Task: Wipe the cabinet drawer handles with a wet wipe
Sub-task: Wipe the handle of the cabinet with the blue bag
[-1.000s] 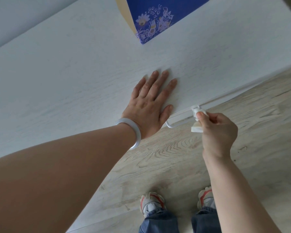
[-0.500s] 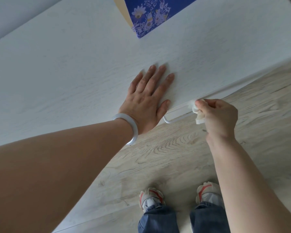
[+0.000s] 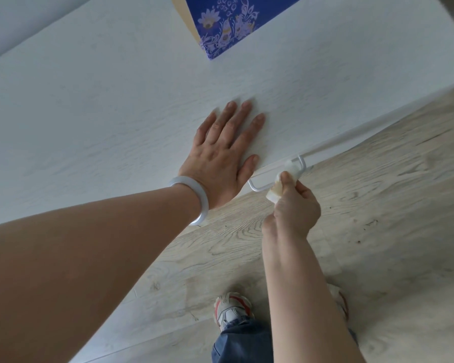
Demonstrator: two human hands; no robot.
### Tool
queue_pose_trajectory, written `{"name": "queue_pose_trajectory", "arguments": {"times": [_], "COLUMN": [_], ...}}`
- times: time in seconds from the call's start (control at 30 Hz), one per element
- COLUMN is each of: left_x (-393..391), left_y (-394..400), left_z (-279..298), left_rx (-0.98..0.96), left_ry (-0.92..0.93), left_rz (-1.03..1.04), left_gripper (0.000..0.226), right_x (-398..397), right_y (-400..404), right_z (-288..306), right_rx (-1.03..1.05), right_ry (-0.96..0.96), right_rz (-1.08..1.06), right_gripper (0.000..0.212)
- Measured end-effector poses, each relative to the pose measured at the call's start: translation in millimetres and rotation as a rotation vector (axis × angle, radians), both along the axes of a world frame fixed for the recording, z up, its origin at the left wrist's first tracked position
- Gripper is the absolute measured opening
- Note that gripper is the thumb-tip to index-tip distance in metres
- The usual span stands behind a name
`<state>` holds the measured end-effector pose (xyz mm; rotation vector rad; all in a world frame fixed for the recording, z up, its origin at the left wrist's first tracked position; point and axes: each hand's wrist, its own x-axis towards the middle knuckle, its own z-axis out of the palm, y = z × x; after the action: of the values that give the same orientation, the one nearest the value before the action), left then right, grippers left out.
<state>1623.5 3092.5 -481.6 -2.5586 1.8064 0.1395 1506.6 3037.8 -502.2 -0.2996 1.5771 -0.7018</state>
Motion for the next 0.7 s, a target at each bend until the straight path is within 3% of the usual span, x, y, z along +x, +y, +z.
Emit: {"name": "queue_pose_trajectory", "arguments": {"times": [0.17,0.33,0.53,0.7], "left_x": [-1,0,0,0], "left_y": [-1,-1,-1,-1], "left_z": [0,-2,0,-1], "left_rx": [0.006,0.003,0.005,0.008], "left_ry": [-0.002,-0.007,0.004,0.011], "left_rz": [0.003,0.002,0.005,0.005], "left_gripper": [0.06,0.06,0.061,0.06], "right_x": [-13,-18,-16,-26], "right_y": [-7,-20,11,-24], "right_z": [-2,-7,-8,-12], "right_rx": [0.011,-0.055,0.017,-0.085], "right_ry": [-0.039,-0.041,-0.077,-0.031], "right_rz": [0.181,0.124,0.309,0.178], "right_gripper": [0.014,0.012,0.014,0.007]}}
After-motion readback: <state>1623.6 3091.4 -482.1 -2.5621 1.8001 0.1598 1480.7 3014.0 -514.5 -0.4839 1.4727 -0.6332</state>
